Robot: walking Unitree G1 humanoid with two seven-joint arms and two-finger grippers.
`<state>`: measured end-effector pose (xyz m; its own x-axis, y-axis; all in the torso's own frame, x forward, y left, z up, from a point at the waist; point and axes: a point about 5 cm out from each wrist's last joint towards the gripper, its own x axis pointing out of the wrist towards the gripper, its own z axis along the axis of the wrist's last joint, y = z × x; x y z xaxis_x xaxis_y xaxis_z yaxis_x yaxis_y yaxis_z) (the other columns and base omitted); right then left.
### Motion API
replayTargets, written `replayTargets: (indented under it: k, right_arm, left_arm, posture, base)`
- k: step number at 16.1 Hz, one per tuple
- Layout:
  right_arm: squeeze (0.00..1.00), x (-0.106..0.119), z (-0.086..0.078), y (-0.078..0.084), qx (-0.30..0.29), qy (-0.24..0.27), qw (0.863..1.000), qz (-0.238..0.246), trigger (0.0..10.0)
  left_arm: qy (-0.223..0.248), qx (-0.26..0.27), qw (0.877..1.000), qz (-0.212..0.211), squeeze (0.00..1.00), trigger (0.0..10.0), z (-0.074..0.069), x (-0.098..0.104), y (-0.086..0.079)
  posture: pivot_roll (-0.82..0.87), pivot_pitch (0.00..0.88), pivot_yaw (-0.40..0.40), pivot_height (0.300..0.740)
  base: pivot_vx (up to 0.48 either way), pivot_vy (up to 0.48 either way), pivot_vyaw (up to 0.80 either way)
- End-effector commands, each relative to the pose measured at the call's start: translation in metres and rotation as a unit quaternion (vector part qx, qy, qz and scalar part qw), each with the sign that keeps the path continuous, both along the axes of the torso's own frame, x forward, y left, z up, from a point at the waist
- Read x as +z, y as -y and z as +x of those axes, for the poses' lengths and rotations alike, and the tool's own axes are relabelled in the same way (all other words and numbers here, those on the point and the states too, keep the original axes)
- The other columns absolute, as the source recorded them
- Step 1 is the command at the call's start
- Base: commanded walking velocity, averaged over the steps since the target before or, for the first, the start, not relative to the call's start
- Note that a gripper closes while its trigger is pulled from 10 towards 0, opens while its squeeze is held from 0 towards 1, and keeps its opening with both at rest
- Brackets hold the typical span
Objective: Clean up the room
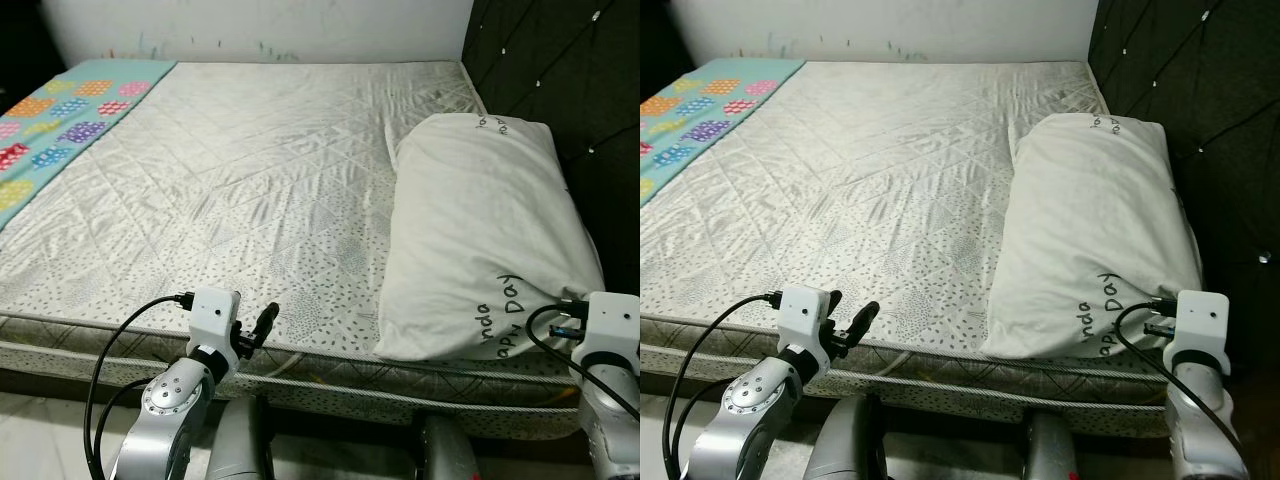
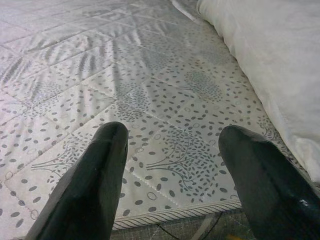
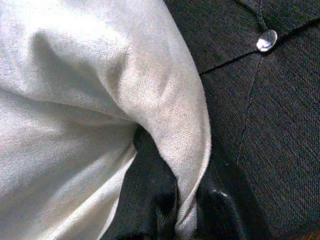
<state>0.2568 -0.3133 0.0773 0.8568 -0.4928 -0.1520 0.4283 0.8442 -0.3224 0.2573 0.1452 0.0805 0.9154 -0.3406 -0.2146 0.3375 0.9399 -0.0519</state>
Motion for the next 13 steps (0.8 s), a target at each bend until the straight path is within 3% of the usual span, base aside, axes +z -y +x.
replayTargets:
  k: [1, 3, 4, 5, 8, 10, 13]
  right_arm:
    - [0.00, -0.004, -0.010, 0.008, -0.033, -0.007, 0.999, 0.007, 0.0]
    - [0.00, -0.002, -0.007, 0.001, -0.024, -0.004, 1.000, 0.017, 0.0]
    - [0.00, -0.001, 0.001, -0.006, -0.006, -0.006, 1.000, 0.020, 2.2]
    - [0.00, 0.000, 0.007, -0.012, 0.003, -0.010, 1.000, 0.020, 10.0]
    - [0.00, 0.005, 0.023, -0.027, 0.025, -0.004, 0.999, 0.022, 10.0]
    - [0.00, 0.008, 0.030, -0.037, 0.044, -0.001, 0.999, 0.021, 10.0]
    - [0.00, 0.009, 0.032, -0.039, 0.049, -0.001, 0.999, 0.021, 10.0]
  left_arm:
    - [0.000, -0.006, 1.000, 0.008, 0.00, 10.0, 0.002, 0.000, -0.001]
    - [-0.001, -0.006, 1.000, 0.008, 0.00, 10.0, 0.002, 0.000, -0.001]
    - [0.000, -0.002, 1.000, 0.007, 0.00, 10.0, 0.002, 0.000, -0.001]
    - [0.002, 0.004, 1.000, 0.005, 0.00, 10.0, 0.002, 0.001, -0.001]
    - [0.001, -0.022, 0.999, -0.035, 0.00, 10.0, -0.001, 0.005, 0.004]
    - [0.001, -0.075, 0.995, -0.070, 0.00, 10.0, -0.007, 0.011, 0.017]
    - [-0.013, -0.111, 0.991, -0.069, 0.00, 10.0, -0.014, 0.007, 0.026]
  posture:
    - [-0.10, 0.000, 0.057, 0.570]
    - [-0.10, 0.000, 0.055, 0.570]
    - [-0.10, 0.000, 0.047, 0.570]
    - [-0.09, 0.000, 0.044, 0.570]
    - [-0.09, 0.000, 0.025, 0.570]
    - [-0.09, 0.000, 0.018, 0.570]
    - [-0.09, 0.000, 0.011, 0.570]
  base:
    - [0.000, 0.000, 0.00]
    - [0.000, 0.000, 0.00]
    - [0.000, 0.000, 0.00]
    - [0.000, 0.000, 0.00]
    - [0.000, 0.000, 0.00]
    - [0.000, 0.000, 0.00]
    - [0.000, 0.000, 0.00]
